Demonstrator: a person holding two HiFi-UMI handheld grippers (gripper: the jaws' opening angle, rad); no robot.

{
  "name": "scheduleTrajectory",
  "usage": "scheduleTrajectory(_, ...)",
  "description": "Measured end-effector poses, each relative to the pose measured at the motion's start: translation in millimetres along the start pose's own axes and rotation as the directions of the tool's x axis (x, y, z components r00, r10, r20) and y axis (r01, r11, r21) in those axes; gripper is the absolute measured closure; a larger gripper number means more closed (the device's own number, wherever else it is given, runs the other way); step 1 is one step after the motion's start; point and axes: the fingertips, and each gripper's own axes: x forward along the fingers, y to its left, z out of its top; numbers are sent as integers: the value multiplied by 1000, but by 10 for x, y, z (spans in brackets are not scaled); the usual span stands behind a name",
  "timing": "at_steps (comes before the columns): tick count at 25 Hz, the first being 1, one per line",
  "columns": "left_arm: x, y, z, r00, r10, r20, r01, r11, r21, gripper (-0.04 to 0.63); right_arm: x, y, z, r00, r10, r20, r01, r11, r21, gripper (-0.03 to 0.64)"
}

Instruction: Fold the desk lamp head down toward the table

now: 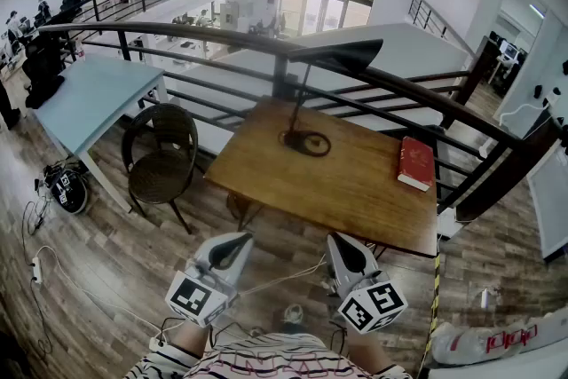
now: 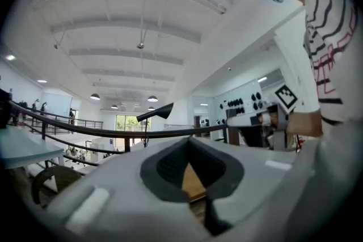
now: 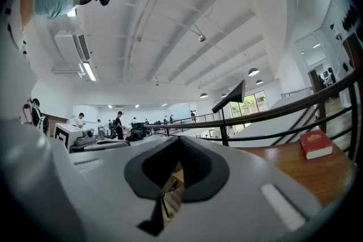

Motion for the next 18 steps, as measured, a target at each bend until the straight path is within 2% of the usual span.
scheduleTrajectory(4, 27, 49, 13, 1000, 4, 18, -4, 1000, -8, 592, 27, -37, 72, 999, -14, 40, 15, 1000, -4, 614)
scheduleTrajectory(5, 59, 64, 4, 1000, 3, 17, -3, 1000, -9, 592, 47, -75, 79, 999, -29, 38, 30, 999, -14, 585)
scheduleTrajectory(6, 104, 76, -12, 1000, -1, 12, 1, 1000, -13, 583, 69, -125, 81, 998, -46, 31, 47, 999, -23, 494)
scheduleTrajectory(7, 156, 86, -32, 1000, -5, 7, 5, 1000, -19, 496, 91, -183, 83, 998, -63, 24, 63, 998, -27, 417)
scheduleTrajectory(8, 208, 100, -56, 1000, -6, 2, 6, 1000, -23, 422, 115, -243, 85, 997, -75, 20, 75, 997, -25, 402)
scheduleTrajectory(13, 483, 282, -147, 1000, 17, -5, -17, 999, -33, 407, 322, -549, 100, 997, -72, 28, 73, 997, -15, 387)
scheduleTrajectory(18, 994, 445, -206, 1000, 28, -13, -28, 999, -35, 381, 596, -1005, 173, 998, -60, 22, 61, 998, -20, 374)
